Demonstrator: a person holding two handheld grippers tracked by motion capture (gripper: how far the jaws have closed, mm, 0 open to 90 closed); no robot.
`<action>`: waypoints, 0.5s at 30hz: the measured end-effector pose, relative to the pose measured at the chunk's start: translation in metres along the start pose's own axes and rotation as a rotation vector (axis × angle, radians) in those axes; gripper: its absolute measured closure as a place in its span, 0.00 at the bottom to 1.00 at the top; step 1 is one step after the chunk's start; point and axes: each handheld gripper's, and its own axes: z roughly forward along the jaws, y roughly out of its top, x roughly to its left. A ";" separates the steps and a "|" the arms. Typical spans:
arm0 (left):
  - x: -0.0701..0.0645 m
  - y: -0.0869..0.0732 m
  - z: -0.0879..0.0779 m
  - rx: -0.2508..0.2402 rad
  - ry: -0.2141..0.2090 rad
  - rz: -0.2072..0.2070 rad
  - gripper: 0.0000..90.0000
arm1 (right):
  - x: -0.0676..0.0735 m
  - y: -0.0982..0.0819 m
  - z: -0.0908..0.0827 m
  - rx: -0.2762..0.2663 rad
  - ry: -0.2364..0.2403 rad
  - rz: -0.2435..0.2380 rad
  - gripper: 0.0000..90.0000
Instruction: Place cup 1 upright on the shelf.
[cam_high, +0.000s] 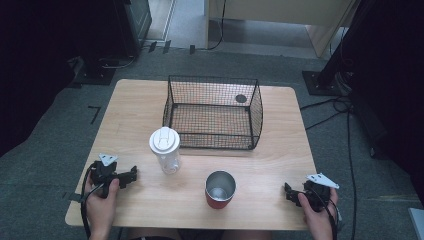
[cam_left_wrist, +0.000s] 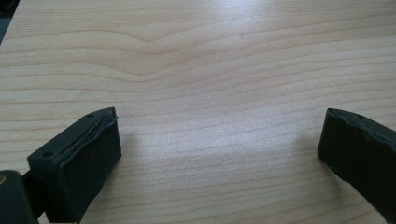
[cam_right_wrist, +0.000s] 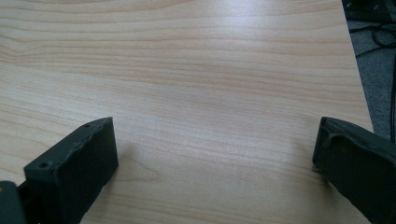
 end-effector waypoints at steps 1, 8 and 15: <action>0.000 0.000 0.000 0.000 0.000 0.000 0.00 | 0.000 0.000 0.000 0.000 0.000 0.000 0.00; 0.000 0.000 0.000 0.000 0.000 0.000 0.00 | 0.003 0.000 -0.003 0.011 -0.017 0.036 0.00; 0.000 0.000 0.000 0.000 0.000 0.000 0.00 | 0.013 0.002 -0.010 -0.018 -0.001 0.021 0.00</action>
